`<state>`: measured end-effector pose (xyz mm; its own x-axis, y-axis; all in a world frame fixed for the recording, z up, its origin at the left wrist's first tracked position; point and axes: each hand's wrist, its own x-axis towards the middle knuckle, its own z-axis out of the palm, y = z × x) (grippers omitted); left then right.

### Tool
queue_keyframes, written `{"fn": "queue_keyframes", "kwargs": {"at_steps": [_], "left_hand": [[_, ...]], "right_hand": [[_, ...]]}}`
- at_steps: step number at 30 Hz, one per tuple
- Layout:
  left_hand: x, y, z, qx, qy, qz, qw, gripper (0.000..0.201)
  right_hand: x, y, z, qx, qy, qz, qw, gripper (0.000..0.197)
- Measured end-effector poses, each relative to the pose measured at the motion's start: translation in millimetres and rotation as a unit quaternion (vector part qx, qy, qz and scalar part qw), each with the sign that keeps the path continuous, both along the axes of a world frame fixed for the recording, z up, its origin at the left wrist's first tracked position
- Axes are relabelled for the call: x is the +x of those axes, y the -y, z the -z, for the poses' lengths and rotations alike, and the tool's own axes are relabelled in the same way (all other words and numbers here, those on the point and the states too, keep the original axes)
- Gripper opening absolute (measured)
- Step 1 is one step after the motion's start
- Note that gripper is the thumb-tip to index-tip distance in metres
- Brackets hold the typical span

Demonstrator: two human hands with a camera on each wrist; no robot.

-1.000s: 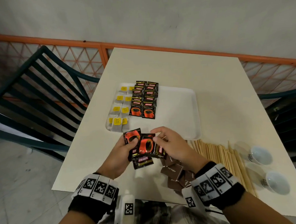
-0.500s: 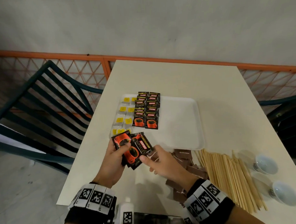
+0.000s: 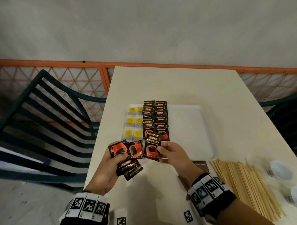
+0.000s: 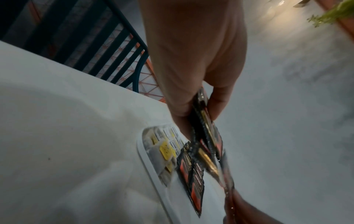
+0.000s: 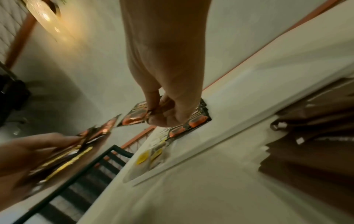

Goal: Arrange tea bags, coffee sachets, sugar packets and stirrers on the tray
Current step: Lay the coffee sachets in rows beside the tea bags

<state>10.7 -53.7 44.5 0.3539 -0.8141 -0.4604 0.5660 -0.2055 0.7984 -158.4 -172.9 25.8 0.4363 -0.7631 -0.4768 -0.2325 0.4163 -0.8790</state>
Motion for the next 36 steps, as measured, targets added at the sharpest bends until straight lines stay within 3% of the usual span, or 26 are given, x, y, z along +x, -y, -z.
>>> {"fn": "queue_keyframes", "kwargs": {"at_steps": [6,12,15,28,31,34,36], "left_hand": [[31,-2,11,0.033,-0.006,-0.006,0.999,0.032],[42,2,17,0.043,-0.007,-0.013,0.999,0.03],[43,6,19,0.038,-0.014,-0.017,0.999,0.033],[20,21,24,0.034,-0.003,-0.013,0.999,0.031],[12,28,21,0.024,-0.002,-0.011,1.0,0.032],[2,38,16,0.009,0.008,-0.015,1.0,0.034],[-4,45,13,-0.002,0.017,-0.013,1.0,0.036]], "right_hand": [[17,32,19,-0.027,-0.112,0.061,0.991,0.006],[42,48,35,-0.121,-0.212,0.004,0.97,0.007],[44,51,40,-0.174,-0.252,0.004,0.952,0.017],[37,51,50,-0.2,-0.203,0.016,0.958,0.01],[33,46,33,-0.187,-0.194,-0.028,0.963,0.016],[27,31,9,-0.113,-0.116,-0.112,0.98,0.027],[22,21,-2,-0.069,-0.061,-0.167,0.982,0.021]]}}
